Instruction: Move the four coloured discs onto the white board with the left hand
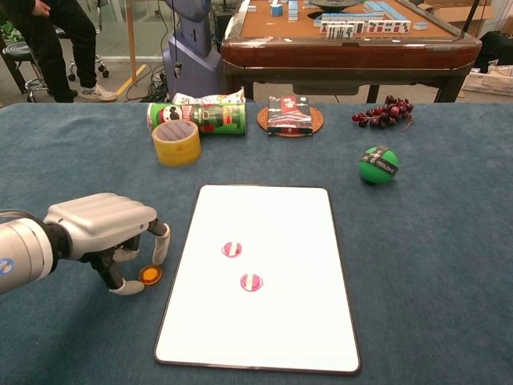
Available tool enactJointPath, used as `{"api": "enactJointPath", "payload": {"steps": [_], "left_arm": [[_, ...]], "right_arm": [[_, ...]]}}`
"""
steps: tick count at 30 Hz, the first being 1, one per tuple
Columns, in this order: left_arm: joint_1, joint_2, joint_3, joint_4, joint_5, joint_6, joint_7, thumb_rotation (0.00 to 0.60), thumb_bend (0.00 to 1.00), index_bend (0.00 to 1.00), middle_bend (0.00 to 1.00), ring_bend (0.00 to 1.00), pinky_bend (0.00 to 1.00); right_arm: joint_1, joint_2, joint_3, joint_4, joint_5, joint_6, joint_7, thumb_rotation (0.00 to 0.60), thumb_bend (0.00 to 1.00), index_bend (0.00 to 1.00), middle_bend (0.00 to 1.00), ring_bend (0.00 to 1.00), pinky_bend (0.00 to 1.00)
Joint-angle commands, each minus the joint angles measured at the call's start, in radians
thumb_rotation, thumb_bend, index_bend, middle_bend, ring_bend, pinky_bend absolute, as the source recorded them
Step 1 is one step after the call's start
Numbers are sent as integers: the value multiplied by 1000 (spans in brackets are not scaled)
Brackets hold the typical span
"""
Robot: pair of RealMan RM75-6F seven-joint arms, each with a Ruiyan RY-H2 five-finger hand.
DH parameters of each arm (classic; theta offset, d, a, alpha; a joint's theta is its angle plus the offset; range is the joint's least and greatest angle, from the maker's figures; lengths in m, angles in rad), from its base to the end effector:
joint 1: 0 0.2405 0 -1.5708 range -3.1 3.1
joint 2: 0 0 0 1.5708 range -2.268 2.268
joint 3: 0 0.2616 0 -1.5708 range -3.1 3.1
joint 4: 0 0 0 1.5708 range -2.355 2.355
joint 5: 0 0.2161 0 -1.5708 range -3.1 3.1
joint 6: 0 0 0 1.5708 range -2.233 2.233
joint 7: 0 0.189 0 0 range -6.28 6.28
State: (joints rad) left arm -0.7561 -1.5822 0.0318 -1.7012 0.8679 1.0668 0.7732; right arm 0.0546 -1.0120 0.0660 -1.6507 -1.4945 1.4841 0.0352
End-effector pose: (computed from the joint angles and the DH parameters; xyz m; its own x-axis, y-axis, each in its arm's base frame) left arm -0.1561 0.3067 -0.0857 0.6635 0.3858 0.6411 0.7430 -0.4408 -0.5037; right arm -0.3233 -0.2207 0.1904 0.4239 0.0050 0.9057 -0.9055 0.0221 0.4237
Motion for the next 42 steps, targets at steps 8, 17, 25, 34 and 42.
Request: {"api": "enactJointPath", "payload": {"steps": [8, 17, 25, 34, 42], "left_arm": [[-1, -4, -6, 5, -5, -3, 7, 600, 267, 575, 1000, 1000, 1000], [-1, -2, -7, 0, 1, -3, 8, 600, 267, 609, 1000, 1000, 1000], [1, -3, -8, 0, 9, -2, 4, 600, 267, 623, 1000, 1000, 1000], [-3, 17, -18, -24, 18, 3, 8, 600, 267, 627, 1000, 1000, 1000], [-21, 55, -52, -67, 13, 9, 13, 600, 267, 623, 1000, 1000, 1000]], "right_arm": [[0, 0, 0, 0, 1, 0, 0, 600, 0, 248, 273, 286, 479], [-1, 1, 0, 0, 0, 2, 2, 600, 0, 248, 273, 286, 479], [-1, 1, 0, 0, 0, 3, 2, 600, 0, 248, 273, 286, 479], [-2, 2, 0, -2, -1, 4, 4, 600, 0, 248, 274, 286, 479], [-3, 2, 0, -1, -2, 7, 4, 600, 0, 248, 274, 286, 479]]}}
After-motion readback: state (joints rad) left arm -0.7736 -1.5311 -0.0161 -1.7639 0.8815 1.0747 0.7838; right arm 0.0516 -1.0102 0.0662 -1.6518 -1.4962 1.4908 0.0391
